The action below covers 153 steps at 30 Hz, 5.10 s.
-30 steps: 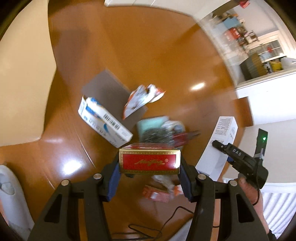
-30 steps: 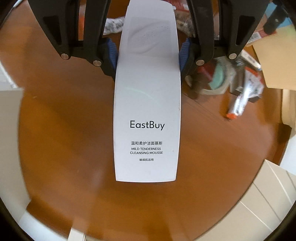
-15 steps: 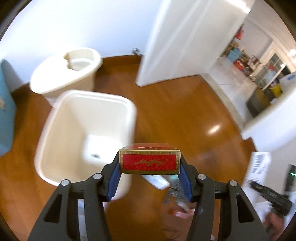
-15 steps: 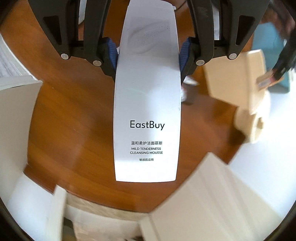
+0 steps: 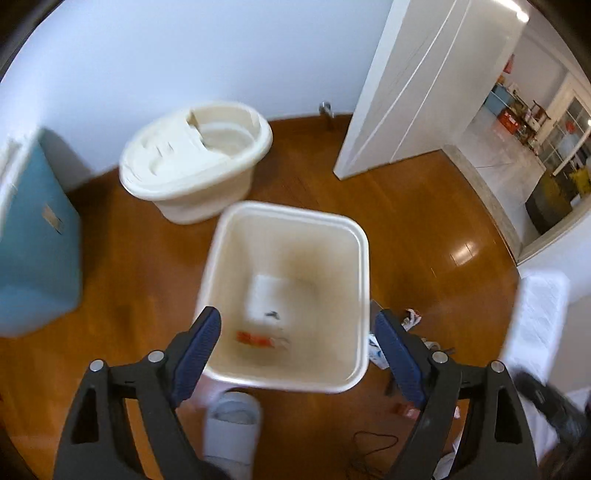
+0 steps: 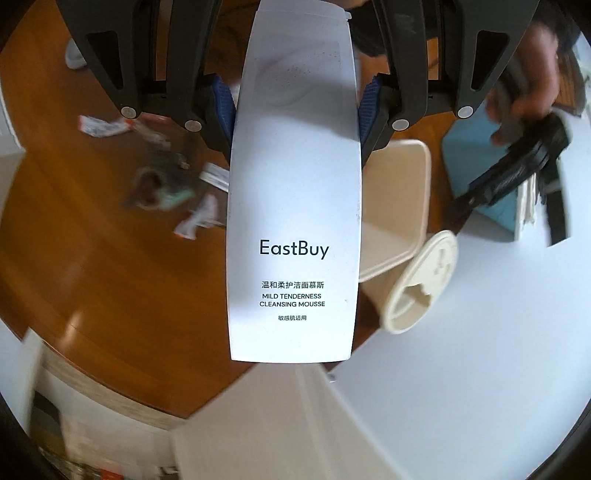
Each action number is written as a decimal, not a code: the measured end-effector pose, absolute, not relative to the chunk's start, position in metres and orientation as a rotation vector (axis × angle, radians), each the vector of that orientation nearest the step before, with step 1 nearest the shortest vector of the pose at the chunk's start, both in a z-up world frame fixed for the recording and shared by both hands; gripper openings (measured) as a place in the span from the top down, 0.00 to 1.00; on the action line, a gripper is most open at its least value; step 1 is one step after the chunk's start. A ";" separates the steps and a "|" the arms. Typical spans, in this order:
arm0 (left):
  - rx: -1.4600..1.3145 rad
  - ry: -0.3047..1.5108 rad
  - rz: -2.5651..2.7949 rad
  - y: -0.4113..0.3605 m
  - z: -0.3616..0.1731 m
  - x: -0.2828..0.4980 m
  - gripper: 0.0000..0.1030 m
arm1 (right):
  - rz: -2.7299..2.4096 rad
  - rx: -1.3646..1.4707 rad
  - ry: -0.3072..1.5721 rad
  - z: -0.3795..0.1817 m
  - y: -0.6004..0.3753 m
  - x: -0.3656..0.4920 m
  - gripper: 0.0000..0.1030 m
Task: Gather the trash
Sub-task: 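Carry both items to the beige wastebasket and open both tools to drop them, then grasp the orange-white snack wrapper with the right tool, then grasp the white-blue medicine box with the left tool, then drop the medicine box into the wastebasket with the left tool while the right tool drops the wrapper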
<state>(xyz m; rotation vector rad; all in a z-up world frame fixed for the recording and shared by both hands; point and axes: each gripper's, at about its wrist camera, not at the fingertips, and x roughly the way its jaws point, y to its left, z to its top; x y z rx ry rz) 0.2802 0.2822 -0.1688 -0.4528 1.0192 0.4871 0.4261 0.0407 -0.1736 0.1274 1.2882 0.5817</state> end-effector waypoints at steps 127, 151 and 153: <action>-0.637 1.044 0.465 0.206 -0.220 0.338 0.85 | 0.616 0.395 1.416 -0.227 -0.148 0.530 0.71; -0.509 1.053 0.693 0.337 -0.146 0.213 0.02 | 0.749 0.180 1.377 -0.192 0.131 0.426 0.68; -0.533 1.043 0.703 0.347 -0.146 0.207 0.00 | 0.756 0.134 1.371 -0.207 0.166 0.421 0.68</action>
